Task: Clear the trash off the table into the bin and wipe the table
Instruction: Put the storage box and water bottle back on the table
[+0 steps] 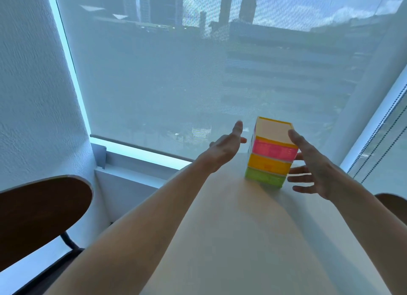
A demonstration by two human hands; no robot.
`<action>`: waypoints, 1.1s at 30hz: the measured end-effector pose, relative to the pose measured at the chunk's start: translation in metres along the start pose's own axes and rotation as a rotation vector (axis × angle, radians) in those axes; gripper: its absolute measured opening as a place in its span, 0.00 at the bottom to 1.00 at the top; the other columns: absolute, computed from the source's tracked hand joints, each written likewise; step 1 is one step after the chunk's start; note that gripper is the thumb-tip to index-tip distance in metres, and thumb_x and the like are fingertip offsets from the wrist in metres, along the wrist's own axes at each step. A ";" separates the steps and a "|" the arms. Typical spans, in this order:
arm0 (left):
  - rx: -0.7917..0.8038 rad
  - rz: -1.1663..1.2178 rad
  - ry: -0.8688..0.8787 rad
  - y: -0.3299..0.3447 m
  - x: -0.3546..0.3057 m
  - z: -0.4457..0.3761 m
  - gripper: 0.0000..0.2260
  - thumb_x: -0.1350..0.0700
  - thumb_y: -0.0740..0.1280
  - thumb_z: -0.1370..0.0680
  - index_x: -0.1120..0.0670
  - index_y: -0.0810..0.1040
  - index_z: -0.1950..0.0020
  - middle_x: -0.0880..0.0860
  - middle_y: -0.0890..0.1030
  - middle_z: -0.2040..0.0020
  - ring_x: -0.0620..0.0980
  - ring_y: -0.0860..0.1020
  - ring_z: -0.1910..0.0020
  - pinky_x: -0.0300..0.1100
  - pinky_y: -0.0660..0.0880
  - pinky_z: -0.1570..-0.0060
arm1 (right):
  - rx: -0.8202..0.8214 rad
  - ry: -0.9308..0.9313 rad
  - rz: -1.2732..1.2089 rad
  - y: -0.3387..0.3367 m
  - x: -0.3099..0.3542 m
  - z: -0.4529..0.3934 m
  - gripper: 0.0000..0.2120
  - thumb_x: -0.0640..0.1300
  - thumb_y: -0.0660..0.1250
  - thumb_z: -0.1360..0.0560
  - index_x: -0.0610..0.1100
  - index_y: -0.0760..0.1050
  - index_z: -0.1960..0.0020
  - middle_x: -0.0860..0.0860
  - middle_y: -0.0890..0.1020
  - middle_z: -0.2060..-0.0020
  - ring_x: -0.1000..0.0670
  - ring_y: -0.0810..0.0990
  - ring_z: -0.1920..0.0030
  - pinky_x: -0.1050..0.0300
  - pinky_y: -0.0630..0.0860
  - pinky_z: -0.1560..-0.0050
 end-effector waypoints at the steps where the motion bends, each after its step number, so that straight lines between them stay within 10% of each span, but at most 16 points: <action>1: 0.000 0.005 -0.004 -0.002 0.001 0.005 0.42 0.22 0.42 0.35 0.43 0.80 0.39 0.57 0.68 0.27 0.55 0.59 0.24 0.62 0.56 0.28 | -0.021 -0.004 -0.004 -0.001 0.000 0.003 0.39 0.78 0.60 0.36 0.45 0.76 0.45 0.41 0.79 0.46 0.41 0.79 0.46 0.42 0.77 0.43; 15: -0.145 0.031 0.153 -0.055 0.014 0.134 0.10 0.49 0.66 0.23 0.52 0.83 0.47 0.55 0.81 0.41 0.56 0.76 0.38 0.47 0.73 0.40 | -0.353 -0.407 0.072 0.027 0.040 0.110 0.25 0.60 0.69 0.30 0.52 0.74 0.36 0.46 0.77 0.40 0.44 0.77 0.41 0.45 0.73 0.37; 22: -0.318 0.096 0.167 -0.121 0.053 0.237 0.05 0.53 0.69 0.25 0.49 0.84 0.54 0.49 0.84 0.53 0.48 0.79 0.56 0.41 0.76 0.47 | -0.166 -0.526 0.064 0.111 0.053 0.190 0.09 0.52 0.70 0.26 0.47 0.80 0.51 0.51 0.81 0.57 0.53 0.77 0.59 0.57 0.72 0.56; 33: -0.557 0.068 0.017 -0.235 0.168 0.405 0.05 0.52 0.68 0.24 0.49 0.84 0.52 0.48 0.82 0.55 0.46 0.79 0.54 0.43 0.78 0.46 | 0.287 -0.643 0.049 0.291 0.042 0.312 0.04 0.47 0.70 0.26 0.47 0.81 0.57 0.47 0.83 0.62 0.49 0.80 0.59 0.56 0.74 0.59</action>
Point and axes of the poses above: each hand's wrist, its own z-axis away from the middle knuckle, its own y-axis out of the palm, x = y × z, the point moved 10 cm from there along -z, towards the middle knuckle
